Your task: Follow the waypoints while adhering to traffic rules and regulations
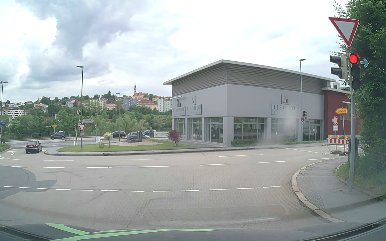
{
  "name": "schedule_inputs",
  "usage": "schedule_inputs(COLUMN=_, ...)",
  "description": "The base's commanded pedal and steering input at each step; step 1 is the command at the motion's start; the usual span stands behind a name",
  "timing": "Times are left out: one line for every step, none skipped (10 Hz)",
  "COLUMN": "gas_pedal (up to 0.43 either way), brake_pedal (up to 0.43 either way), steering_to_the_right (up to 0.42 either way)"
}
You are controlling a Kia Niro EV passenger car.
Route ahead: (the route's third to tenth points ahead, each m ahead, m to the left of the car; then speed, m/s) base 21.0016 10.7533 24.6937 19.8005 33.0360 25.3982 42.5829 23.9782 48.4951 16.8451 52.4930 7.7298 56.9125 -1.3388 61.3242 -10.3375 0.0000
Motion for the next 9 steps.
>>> schedule_inputs(gas_pedal=0.000, brake_pedal=0.366, steering_to_the_right=0.000)
schedule_inputs(gas_pedal=0.000, brake_pedal=0.366, steering_to_the_right=0.000)
schedule_inputs(gas_pedal=0.000, brake_pedal=0.366, steering_to_the_right=0.000)
schedule_inputs(gas_pedal=0.000, brake_pedal=0.366, steering_to_the_right=0.000)
schedule_inputs(gas_pedal=0.000, brake_pedal=0.360, steering_to_the_right=0.000)
schedule_inputs(gas_pedal=0.000, brake_pedal=0.366, steering_to_the_right=0.000)
schedule_inputs(gas_pedal=0.000, brake_pedal=0.360, steering_to_the_right=0.000)
schedule_inputs(gas_pedal=0.000, brake_pedal=0.360, steering_to_the_right=0.000)
schedule_inputs(gas_pedal=0.000, brake_pedal=0.360, steering_to_the_right=0.000)
